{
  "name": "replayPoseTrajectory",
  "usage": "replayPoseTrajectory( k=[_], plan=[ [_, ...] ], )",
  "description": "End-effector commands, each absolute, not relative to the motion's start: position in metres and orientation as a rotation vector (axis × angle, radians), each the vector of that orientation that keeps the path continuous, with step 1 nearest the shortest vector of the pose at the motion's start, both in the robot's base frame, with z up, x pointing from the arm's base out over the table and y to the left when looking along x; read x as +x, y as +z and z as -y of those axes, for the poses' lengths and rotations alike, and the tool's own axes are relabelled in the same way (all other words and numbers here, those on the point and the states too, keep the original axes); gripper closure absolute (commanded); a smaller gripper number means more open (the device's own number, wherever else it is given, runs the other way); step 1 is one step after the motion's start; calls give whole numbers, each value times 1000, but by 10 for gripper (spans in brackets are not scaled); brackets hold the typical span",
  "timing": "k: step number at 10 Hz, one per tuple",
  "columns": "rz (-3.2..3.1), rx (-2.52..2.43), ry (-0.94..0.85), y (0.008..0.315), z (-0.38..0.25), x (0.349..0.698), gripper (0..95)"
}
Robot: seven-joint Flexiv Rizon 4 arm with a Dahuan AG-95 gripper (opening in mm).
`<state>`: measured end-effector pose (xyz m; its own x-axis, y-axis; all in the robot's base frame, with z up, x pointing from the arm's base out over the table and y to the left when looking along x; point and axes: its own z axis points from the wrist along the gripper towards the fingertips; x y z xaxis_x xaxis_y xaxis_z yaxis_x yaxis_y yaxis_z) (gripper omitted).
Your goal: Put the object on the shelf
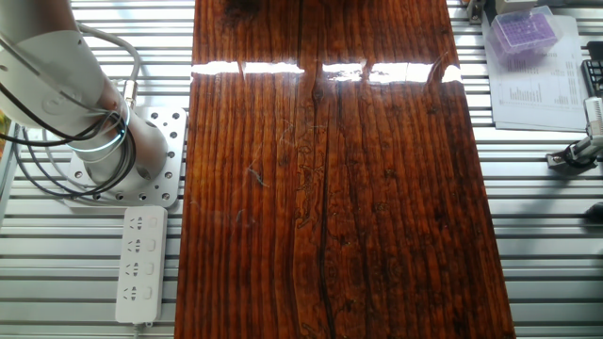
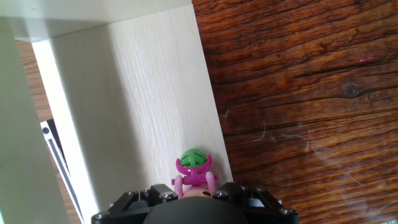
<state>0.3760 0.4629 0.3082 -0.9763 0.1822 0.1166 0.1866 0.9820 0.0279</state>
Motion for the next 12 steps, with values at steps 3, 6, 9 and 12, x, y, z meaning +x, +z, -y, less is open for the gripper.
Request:
replayPoseTrajectory(
  k=[3,6,9,12],
  plan=[
    [3014,-280,-58,309,-463,376,380],
    [3014,-278,-58,309,-463,376,380],
    [3012,-278,-59,311,-463,375,380],
    [3011,-278,-59,312,-464,375,380]
  ],
)
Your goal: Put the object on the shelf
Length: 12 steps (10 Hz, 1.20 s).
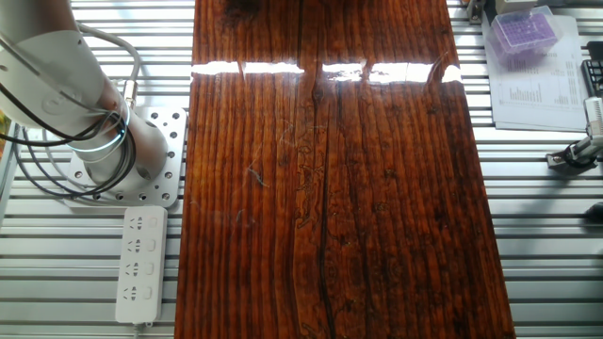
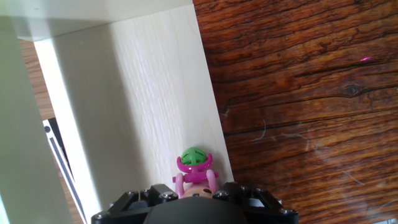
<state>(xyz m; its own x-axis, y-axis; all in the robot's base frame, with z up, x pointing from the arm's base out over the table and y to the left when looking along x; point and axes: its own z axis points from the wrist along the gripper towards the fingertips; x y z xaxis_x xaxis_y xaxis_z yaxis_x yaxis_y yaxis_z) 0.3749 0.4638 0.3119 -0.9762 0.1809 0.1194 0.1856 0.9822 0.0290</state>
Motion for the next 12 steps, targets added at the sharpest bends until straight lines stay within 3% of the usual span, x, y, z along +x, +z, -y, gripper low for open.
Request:
replayPoseTrajectory(
  k=[1,12],
  plan=[
    [3010,-280,-58,312,-464,375,380],
    [3008,-293,-59,315,-465,374,380]
  ],
)
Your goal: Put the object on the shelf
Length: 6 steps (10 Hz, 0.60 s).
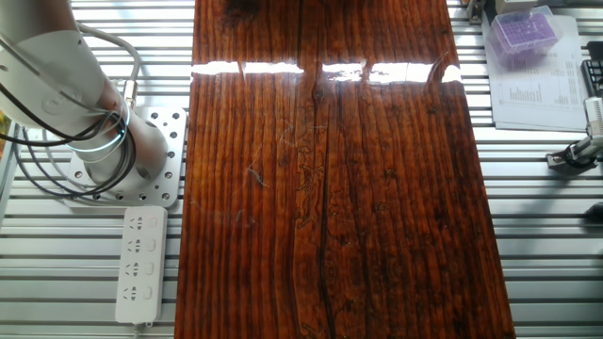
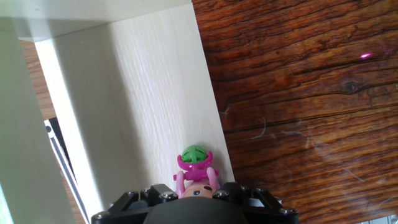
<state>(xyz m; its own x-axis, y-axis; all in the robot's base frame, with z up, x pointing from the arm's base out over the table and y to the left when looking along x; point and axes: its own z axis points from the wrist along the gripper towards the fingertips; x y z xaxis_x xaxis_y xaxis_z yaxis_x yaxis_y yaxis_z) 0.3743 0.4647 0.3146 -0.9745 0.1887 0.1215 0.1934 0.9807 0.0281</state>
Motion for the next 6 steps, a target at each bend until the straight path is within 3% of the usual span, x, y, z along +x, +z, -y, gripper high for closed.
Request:
replayPoseTrajectory(
  k=[1,6],
  plan=[
    [3007,-293,-59,315,-465,374,380],
    [3006,-284,-59,316,-465,374,380]
  ],
)
